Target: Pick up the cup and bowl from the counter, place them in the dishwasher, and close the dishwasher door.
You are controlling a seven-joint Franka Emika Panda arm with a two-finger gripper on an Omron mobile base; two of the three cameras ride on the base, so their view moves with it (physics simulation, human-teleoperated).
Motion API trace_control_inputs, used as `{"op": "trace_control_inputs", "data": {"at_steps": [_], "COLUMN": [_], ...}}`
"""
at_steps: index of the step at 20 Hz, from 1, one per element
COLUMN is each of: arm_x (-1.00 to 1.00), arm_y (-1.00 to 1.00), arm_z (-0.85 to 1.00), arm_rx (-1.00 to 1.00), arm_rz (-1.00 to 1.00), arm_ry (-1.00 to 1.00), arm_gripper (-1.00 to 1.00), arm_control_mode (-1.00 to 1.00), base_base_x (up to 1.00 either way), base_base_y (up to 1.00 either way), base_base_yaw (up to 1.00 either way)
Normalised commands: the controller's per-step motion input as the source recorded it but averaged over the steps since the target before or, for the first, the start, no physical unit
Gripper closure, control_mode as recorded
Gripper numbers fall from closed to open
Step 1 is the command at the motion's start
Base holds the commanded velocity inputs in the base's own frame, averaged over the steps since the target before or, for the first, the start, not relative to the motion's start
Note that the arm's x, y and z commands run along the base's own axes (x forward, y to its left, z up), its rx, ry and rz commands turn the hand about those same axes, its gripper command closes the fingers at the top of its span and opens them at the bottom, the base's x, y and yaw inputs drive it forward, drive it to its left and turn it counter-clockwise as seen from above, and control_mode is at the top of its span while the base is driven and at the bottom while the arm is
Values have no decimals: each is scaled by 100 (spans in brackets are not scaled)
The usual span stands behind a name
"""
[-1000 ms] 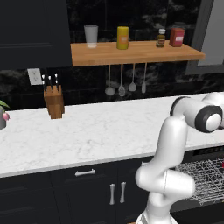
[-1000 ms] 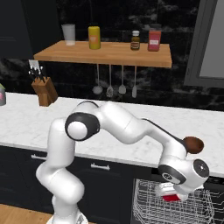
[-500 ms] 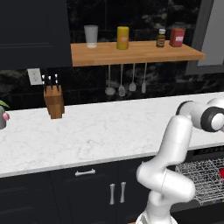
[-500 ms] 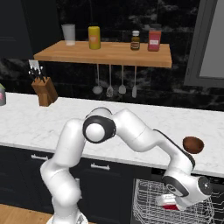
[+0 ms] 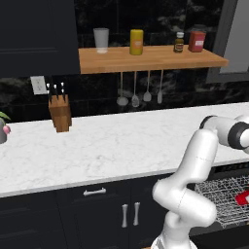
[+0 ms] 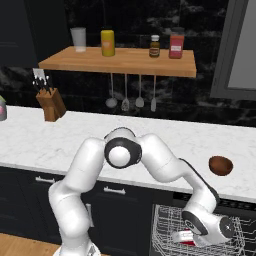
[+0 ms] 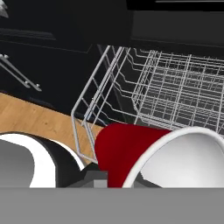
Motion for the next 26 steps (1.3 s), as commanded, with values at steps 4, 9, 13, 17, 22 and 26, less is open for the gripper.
{"op": "trace_control_inputs", "data": {"at_steps": [4, 9, 13, 17, 22, 26], "arm_x": [23, 15, 22, 28, 8, 15], "arm_y": [35, 22, 6, 0, 0, 0], "arm_z": [-7, -22, -26, -33, -16, -8], "arm_rx": [0, 0, 0, 0, 0, 0], "arm_rz": [-3, 0, 0, -1, 0, 0], "arm_ry": [0, 2, 2, 5, 8, 7], "arm_gripper": [100, 100, 100, 100, -100, -100], "arm_control_mode": [-100, -100, -100, -100, -100, -100], "base_base_x": [0, 0, 0, 0, 0, 0], "base_base_y": [0, 0, 0, 0, 0, 0], "base_base_yaw": [0, 0, 0, 0, 0, 0]}}
